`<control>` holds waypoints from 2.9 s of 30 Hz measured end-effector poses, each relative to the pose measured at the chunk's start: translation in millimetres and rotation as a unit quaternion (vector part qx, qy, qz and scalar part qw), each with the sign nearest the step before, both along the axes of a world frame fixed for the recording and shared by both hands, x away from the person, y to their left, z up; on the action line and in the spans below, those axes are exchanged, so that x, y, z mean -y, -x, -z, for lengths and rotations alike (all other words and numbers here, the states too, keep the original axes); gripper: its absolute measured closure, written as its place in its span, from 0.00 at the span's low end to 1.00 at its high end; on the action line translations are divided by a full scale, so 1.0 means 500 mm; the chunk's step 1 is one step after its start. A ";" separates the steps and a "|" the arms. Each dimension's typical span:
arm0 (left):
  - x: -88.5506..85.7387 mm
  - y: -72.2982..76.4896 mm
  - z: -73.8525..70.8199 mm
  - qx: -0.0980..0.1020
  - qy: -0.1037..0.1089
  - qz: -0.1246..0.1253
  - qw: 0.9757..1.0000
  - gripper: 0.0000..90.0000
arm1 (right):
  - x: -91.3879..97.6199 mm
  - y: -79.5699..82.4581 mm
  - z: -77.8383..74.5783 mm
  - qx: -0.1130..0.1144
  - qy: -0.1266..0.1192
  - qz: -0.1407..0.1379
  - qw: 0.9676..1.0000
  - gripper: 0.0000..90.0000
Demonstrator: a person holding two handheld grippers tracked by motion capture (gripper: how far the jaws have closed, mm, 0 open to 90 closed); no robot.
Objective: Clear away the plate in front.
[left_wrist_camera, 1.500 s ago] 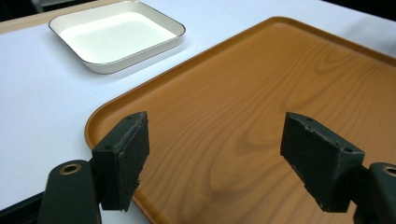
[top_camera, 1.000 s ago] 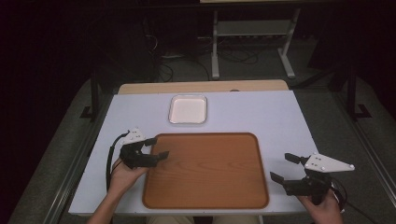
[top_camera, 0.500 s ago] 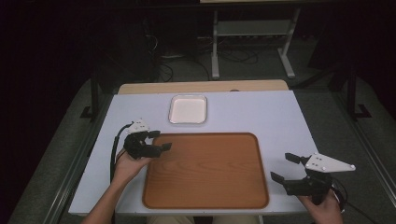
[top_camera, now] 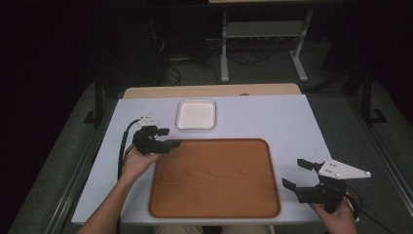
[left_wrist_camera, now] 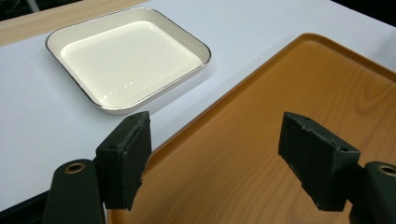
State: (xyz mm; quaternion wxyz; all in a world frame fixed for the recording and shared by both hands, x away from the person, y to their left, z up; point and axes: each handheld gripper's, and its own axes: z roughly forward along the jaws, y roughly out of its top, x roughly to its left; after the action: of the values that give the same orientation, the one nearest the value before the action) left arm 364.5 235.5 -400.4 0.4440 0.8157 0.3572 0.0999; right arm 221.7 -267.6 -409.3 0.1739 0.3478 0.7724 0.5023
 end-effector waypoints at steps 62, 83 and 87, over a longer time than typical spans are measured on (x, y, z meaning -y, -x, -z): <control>0.022 -0.239 -0.036 -0.055 -0.033 -0.057 0.996 0.34 | 0.012 -0.006 0.005 -0.006 -0.004 0.019 1.000 0.14; 0.024 -0.327 0.017 -0.105 -0.044 -0.135 0.984 0.44 | 0.007 -0.013 0.004 -0.007 -0.002 0.023 1.000 0.14; 0.020 -0.333 0.030 -0.115 -0.036 -0.155 0.981 0.48 | 0.009 -0.012 0.004 -0.008 -0.001 0.026 1.000 0.14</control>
State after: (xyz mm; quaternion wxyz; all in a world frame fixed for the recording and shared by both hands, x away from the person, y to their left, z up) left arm 530.9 225.5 -415.3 0.3497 0.7719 0.5239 0.0861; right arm 227.8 -272.0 -411.3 0.1805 0.3715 0.7639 0.4958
